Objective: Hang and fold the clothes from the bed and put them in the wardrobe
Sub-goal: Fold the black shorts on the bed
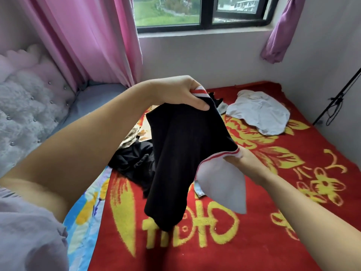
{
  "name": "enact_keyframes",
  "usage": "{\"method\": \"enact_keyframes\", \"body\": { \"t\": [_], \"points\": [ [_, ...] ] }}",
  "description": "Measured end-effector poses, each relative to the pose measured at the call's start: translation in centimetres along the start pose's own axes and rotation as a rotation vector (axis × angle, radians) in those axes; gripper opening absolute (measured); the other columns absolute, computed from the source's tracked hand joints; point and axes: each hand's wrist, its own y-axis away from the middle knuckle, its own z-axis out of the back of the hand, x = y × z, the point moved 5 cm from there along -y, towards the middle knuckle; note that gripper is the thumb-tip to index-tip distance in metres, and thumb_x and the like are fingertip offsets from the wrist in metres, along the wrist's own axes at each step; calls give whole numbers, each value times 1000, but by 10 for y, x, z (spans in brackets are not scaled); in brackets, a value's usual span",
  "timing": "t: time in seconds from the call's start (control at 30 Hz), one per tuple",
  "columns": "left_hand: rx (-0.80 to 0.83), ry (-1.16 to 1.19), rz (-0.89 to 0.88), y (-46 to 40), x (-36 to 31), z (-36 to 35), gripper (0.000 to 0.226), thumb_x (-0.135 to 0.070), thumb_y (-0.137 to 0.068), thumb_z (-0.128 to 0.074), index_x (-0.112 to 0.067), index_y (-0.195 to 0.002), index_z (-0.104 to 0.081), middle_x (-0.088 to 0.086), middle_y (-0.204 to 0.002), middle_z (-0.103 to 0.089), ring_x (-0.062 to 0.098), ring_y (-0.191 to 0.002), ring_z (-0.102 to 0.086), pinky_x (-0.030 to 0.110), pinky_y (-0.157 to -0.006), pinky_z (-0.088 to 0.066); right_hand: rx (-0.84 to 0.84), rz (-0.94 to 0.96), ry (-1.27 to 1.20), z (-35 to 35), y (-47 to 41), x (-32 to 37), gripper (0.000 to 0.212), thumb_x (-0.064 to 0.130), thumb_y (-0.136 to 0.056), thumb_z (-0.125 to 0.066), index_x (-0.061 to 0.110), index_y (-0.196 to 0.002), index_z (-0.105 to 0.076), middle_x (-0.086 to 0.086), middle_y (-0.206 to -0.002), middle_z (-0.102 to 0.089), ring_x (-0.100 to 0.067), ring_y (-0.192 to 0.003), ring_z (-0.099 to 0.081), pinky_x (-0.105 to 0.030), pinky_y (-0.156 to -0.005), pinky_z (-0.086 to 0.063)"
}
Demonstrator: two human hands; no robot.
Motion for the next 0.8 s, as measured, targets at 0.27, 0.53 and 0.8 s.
{"method": "enact_keyframes", "body": {
  "t": [0.27, 0.53, 0.8],
  "points": [
    [104, -514, 156, -126, -42, -50, 26, -46, -79, -71, -22, -84, -63, -4, -80, -69, 17, -73, -68, 33, -71, -56, -75, -160, 41, 172, 15, -47, 21, 25, -88, -69, 15, -107, -68, -1, -104, -72, -13, -95, -67, -34, -84, -53],
    [-549, -660, -60, -251, -111, -66, 30, -54, -89, -52, -27, -78, -58, 1, -94, -67, 27, -90, -61, 28, -67, -35, -454, -179, 694, 347, 4, -55, 49, 47, -90, -39, 8, -61, -46, -13, -70, -51, -25, -67, -44, -36, -57, -24],
    [-947, -452, -341, -243, -123, -56, 36, -46, -89, -55, -14, -91, -72, 7, -93, -68, 30, -81, -63, 30, -66, -42, -770, -2, 800, 422, 11, -21, 32, 6, -84, -46, 17, -109, -64, -21, -93, -65, -41, -84, -58, -34, -66, -34]
  ]
}}
